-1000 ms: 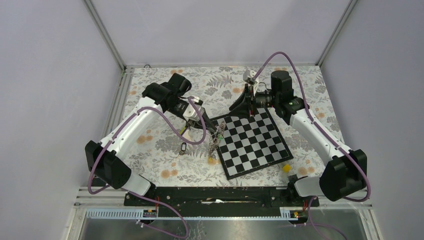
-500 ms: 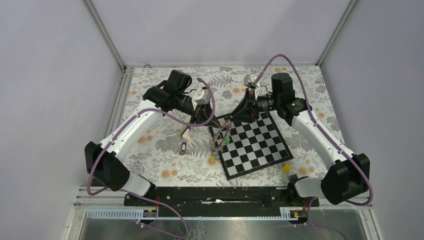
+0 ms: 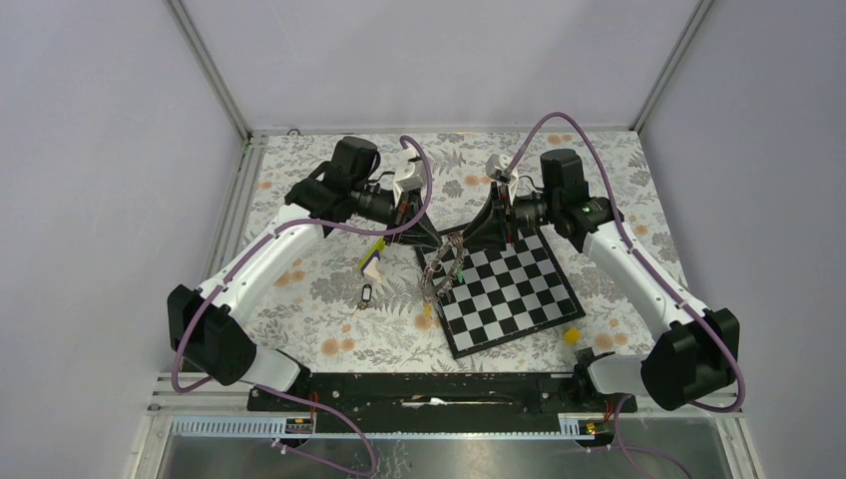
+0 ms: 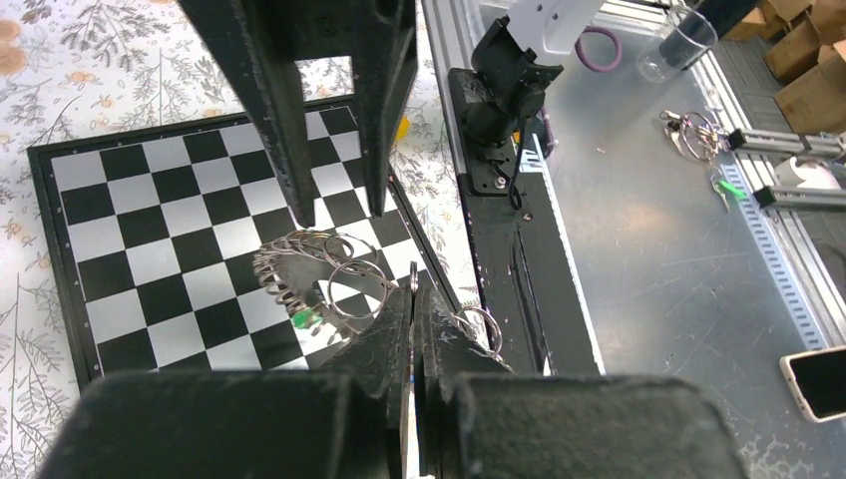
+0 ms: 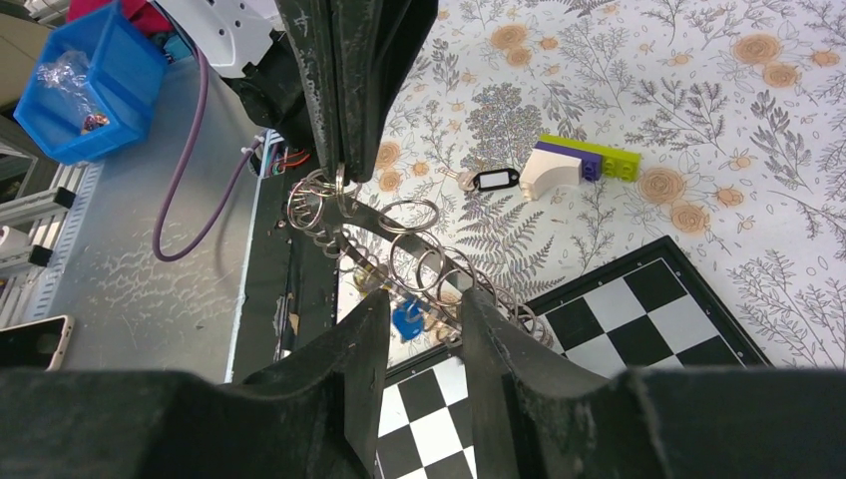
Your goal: Put the keys on the keyring
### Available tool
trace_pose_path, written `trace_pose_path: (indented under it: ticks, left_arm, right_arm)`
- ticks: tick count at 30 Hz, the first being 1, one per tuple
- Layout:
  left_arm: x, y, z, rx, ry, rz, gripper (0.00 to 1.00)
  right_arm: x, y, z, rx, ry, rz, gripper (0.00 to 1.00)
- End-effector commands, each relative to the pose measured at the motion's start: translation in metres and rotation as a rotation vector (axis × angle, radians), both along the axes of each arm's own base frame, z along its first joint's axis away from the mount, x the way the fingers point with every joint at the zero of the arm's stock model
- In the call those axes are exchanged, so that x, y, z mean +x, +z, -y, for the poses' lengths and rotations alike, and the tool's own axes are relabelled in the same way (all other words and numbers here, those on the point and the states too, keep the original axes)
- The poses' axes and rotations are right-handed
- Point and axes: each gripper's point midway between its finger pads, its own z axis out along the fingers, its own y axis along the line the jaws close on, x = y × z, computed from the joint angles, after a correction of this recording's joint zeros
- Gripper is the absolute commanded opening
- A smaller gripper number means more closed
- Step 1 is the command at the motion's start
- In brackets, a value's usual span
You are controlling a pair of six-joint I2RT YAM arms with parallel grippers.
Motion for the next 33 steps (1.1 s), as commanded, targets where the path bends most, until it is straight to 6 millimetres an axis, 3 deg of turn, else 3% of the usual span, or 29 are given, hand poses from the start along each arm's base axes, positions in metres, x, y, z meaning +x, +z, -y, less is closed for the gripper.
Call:
trace_pose_path:
  ticks: [1,11,22,33]
  left_arm:
    - [0.010,0.028,0.003,-0.044,0.078,0.030,0.00]
    - [0.036,0.028,0.010,-0.022,0.227,-0.040,0.00]
    - [0.049,0.022,0.014,-0.010,0.280,-0.041,0.00]
    - [0.060,0.014,0.017,0.008,0.318,-0.037,0.00]
  right_arm:
    - [-0.008,0.014,0.001,0.033,0.018,0.019,0.40]
    - [-0.012,0.020,-0.007,0.112,0.042,-0.131,0.41]
    - [0.001,0.014,-0.018,0.202,0.006,-0.258,0.46]
    - [-0.002,0.011,-0.026,0.220,0.017,-0.307,0.48]
